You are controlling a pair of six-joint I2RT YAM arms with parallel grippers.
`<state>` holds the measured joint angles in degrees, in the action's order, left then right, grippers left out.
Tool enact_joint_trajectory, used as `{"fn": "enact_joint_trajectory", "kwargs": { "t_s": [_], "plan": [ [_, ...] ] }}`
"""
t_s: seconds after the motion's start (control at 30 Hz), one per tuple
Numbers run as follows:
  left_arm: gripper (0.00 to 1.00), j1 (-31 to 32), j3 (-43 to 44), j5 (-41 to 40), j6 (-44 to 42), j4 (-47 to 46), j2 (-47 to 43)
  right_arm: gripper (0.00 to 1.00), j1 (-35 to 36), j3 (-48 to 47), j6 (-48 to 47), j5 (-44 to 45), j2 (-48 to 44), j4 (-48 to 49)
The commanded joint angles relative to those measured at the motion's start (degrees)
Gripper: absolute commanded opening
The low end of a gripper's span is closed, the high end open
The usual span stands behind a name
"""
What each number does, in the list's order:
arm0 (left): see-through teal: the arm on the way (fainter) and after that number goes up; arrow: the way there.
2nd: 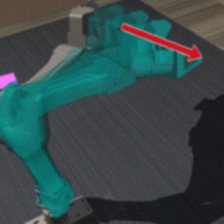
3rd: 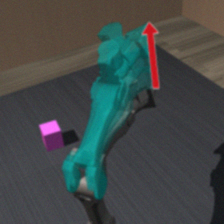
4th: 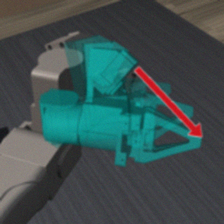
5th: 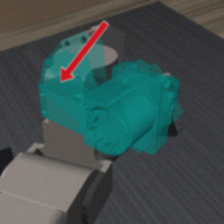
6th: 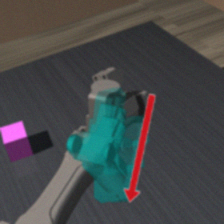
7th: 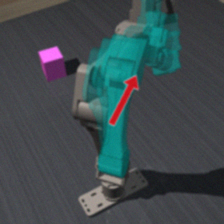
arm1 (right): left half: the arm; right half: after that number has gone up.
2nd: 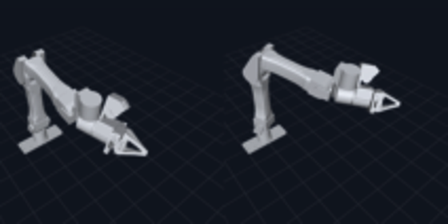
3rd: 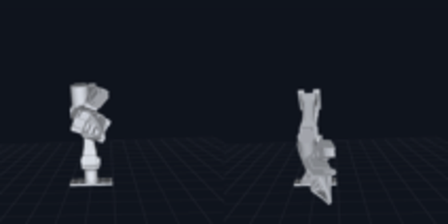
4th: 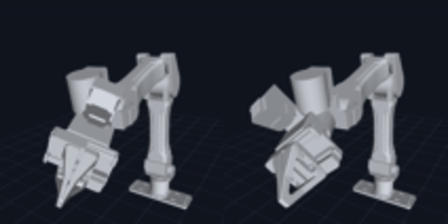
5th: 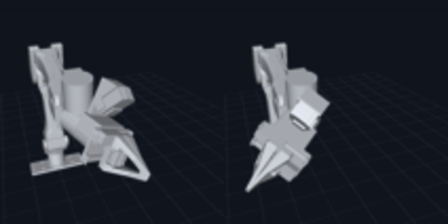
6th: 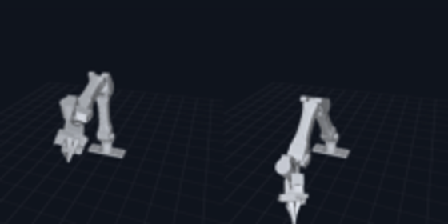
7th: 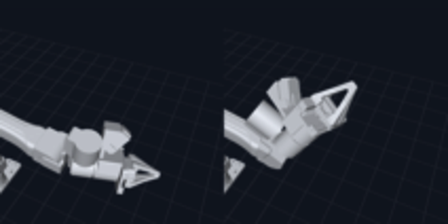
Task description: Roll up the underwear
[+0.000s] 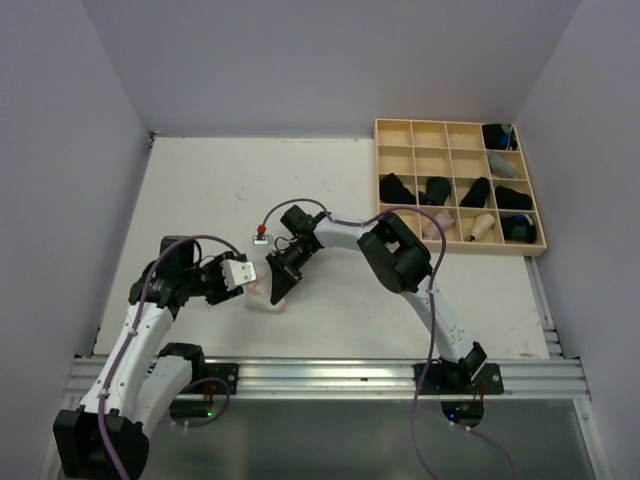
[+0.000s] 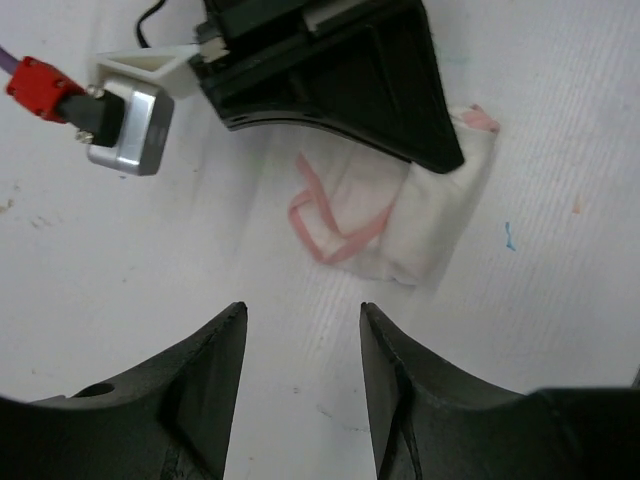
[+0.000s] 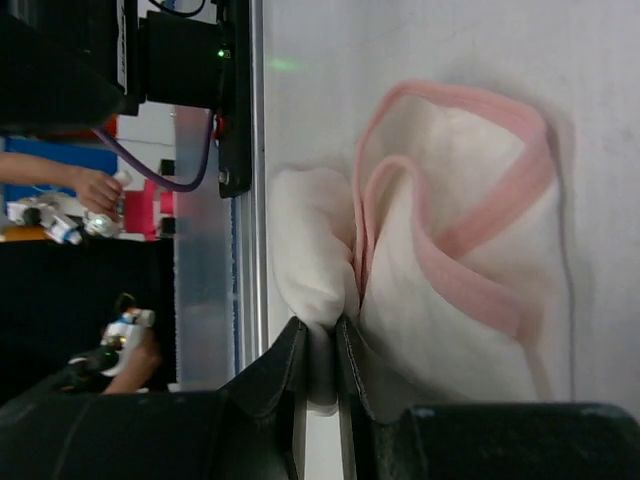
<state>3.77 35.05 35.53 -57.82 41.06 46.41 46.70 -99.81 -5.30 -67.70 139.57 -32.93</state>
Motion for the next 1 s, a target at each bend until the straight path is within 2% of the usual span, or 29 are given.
{"fn": "enact_joint_trajectory", "kwargs": {
  "t_s": [0.0, 0.2, 0.37, 0.7, 0.77, 0.83, 0.87, 0.9, 0.97],
  "plan": [
    [0.53, 4.99, -3.83, -2.83, -5.2, 1.13, -2.29, 0.0, -0.55, 0.4, 8.01, 3.98, 4.13, 3.73],
    [0.53, 16.51, -5.43, -4.06, -1.08, -3.17, 1.57, 0.0, -0.91, 0.49, 11.98, 2.84, 6.59, 5.24],
    [0.53, 24.51, -6.13, -9.68, 1.39, -8.88, 7.36, 0.0, -1.08, 0.05, 14.35, 3.01, 7.91, 5.77],
    [0.52, 28.84, -9.82, -19.44, 3.07, -15.31, 13.62, 0.0, -1.34, -0.39, 16.2, 3.19, 9.06, 6.47],
    [0.48, 28.92, -10.26, -20.15, 2.45, -14.43, 14.58, 0.0, -1.26, -0.56, 16.46, 3.19, 9.23, 6.47],
    [0.33, 28.92, -10.26, -19.89, 1.93, -13.2, 15.63, 0.01, -1.35, -0.65, 16.64, 3.19, 9.32, 6.47],
    [0.22, 29.01, -10.26, -19.71, 1.75, -12.59, 15.99, 0.03, -1.43, -0.74, 16.81, 3.1, 9.32, 6.39],
    [0.17, 29.01, -10.09, -19.45, 1.66, -12.23, 16.42, 0.12, -1.61, -0.82, 16.81, 3.28, 9.06, 6.47],
    [0.06, 29.01, -9.3, -18.31, 1.4, -9.78, 18.62, 0.23, -2.13, -1.0, 16.9, 3.1, 8.53, 6.47]
  ]
}}
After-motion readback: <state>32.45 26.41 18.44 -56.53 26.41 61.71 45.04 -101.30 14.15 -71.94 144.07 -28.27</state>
